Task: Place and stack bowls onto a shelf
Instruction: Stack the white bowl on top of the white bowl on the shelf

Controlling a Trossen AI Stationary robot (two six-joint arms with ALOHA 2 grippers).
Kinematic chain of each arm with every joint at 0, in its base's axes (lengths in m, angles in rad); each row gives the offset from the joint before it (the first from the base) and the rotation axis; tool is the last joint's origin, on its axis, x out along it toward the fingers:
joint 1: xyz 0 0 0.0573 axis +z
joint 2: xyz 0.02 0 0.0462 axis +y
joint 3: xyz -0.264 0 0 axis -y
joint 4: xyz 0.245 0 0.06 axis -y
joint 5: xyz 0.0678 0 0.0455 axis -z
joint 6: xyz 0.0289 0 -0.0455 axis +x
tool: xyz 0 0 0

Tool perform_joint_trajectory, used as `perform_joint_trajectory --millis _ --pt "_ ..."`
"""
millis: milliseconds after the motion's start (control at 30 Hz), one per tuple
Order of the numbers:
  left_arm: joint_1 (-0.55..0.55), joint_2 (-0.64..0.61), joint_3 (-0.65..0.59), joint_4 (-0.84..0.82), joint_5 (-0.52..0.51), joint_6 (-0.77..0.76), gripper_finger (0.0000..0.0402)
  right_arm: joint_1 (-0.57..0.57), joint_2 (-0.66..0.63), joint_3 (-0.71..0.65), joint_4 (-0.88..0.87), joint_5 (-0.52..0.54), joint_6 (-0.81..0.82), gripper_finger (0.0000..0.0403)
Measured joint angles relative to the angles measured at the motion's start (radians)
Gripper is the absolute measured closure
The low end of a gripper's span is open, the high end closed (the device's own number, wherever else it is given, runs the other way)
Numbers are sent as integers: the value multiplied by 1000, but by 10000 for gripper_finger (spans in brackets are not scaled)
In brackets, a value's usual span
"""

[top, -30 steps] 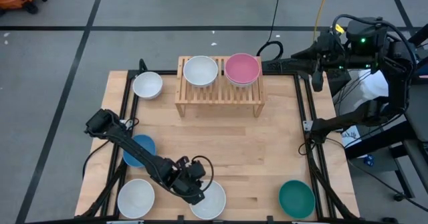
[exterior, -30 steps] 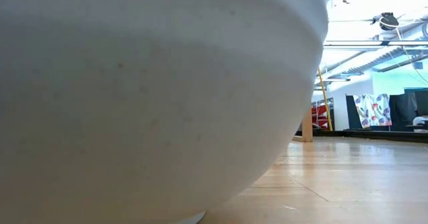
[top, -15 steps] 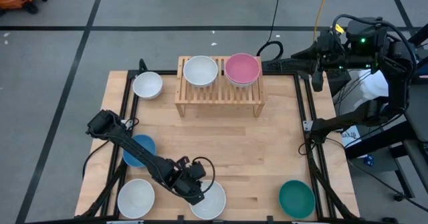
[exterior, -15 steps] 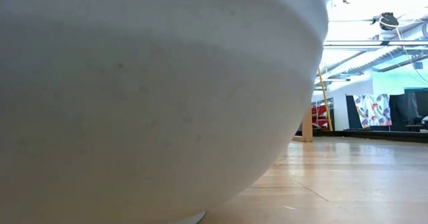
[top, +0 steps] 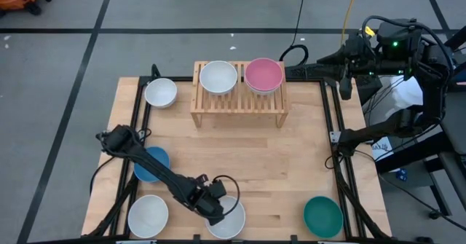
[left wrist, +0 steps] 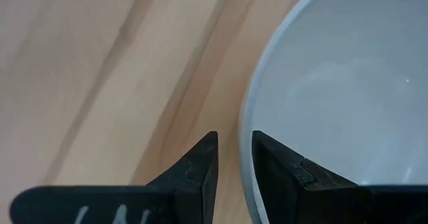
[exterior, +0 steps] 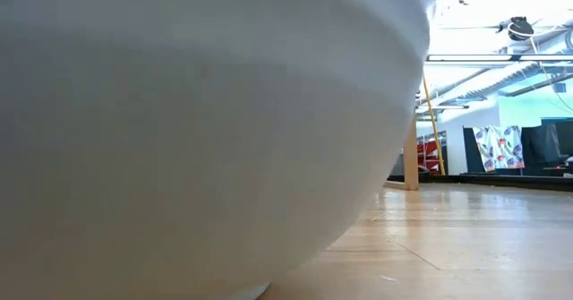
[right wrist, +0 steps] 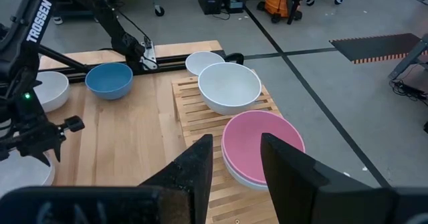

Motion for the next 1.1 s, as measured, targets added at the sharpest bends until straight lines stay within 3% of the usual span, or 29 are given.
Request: perform_joint_trajectory --millis 267,467,700,933,1100 --pt "32 1 0 -5 21 10 309 0 0 0 0 0 0 282" --pt "69 0 0 -9 80 3 387 0 0 0 0 0 0 282" --pt "108 -21 1 -28 75 -44 395 0 0 0 0 0 0 282" --pt "148 -173 80 -221 66 -82 396 0 0 0 0 0 -14 282" --pt "207 -303 205 -461 -8 -97 396 0 1 0 0 0 -48 282"
